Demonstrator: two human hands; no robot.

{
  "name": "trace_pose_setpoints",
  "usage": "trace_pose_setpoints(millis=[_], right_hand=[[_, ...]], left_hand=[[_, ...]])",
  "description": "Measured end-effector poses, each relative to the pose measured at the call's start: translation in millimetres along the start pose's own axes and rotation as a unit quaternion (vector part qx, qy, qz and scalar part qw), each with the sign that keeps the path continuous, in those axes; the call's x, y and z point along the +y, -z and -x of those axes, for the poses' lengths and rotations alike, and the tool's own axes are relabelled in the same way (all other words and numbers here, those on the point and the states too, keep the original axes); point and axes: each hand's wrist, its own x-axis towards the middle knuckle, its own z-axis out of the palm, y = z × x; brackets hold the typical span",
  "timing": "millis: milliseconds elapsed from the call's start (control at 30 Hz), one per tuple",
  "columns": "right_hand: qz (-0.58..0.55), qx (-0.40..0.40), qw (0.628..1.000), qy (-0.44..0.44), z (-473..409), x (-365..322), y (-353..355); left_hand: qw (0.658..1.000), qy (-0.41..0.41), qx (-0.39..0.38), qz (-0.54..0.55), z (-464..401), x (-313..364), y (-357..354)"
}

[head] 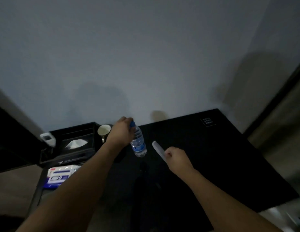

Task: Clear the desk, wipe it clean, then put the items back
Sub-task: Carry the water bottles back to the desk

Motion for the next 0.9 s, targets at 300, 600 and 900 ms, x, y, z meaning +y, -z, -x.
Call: trace_pose_setpoints(millis=[300, 600, 900], right_hand=[[0.049, -0.006, 0.998, -0.040, -90.0, -25.6, -30.7], [0.051, -0.033, 0.998, -0.004, -133.2, -34.4, -53.5], [0.061, -0.048, 0.997, 0.012, -132.9, -26.2, -38.7]], left_hand=[[0.998, 0.023, -0.064, -0.011, -138.7, -72.8, -56.1], [0.997, 0.054, -0.054, -0.001, -189.8, -91.1, -74.4], [0.995, 0.072, -0.064, -0.008, -191.3, -85.5, -72.6]])
